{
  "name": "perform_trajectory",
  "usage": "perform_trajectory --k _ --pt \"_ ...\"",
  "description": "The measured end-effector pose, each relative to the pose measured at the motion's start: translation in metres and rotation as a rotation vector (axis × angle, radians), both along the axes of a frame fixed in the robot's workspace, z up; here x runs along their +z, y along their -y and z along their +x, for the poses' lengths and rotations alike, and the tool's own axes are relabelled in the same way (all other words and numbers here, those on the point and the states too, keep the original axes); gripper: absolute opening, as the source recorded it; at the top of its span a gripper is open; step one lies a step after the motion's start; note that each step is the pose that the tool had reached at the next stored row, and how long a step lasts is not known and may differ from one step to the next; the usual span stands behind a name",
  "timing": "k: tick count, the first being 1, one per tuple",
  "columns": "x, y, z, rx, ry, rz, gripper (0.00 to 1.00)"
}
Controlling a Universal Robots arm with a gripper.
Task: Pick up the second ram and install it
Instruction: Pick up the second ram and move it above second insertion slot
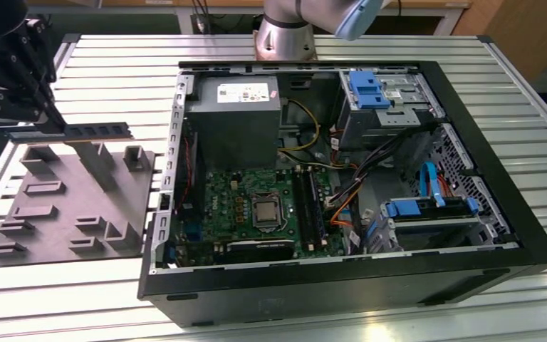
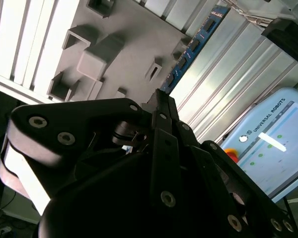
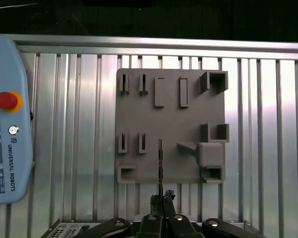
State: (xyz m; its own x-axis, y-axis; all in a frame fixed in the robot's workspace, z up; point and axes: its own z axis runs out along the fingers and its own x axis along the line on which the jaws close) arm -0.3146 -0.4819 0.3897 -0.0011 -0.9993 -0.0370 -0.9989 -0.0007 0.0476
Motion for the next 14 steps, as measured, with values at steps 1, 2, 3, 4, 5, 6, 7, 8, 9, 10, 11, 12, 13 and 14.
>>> perform_trajectory --k 1,2,3,4,5,6,7,8,9,10,11,12,13,14 --pt "0.0 0.0 0.0009 0.0 -0.0001 0.0 0.12" --pt "0.0 0.0 0.0018 0.0 0.0 0.0 0.12" --pt "0.0 0.0 0.0026 0.0 0.0 0.0 0.12" --pt "0.0 0.0 0.0036 0.0 -0.0001 0.0 0.12" --pt "0.0 0.0 0.0047 0.0 0.0 0.0 0.12" --pt "0.0 0.0 0.0058 0.0 0.0 0.0 0.12" --pt "0.0001 0.0 0.0069 0.0 -0.0001 0.0 0.12" --pt "0.0 0.0 0.0082 0.0 0.0 0.0 0.12" --pt "0.0 0.0 0.0095 0.0 0.0 0.0 0.12" --pt "0.0 0.0 0.0107 0.0 0.0 0.0 0.12" --pt "0.0 0.0 0.0118 0.0 0.0 0.0 0.12" --pt "0.0 0.0 0.0124 0.0 -0.0001 0.0 0.12" --pt "0.0001 0.0 0.0129 0.0 -0.0001 -0.0001 0.12" --pt "0.0 0.0 0.0135 0.0 0.0 0.0 0.12"
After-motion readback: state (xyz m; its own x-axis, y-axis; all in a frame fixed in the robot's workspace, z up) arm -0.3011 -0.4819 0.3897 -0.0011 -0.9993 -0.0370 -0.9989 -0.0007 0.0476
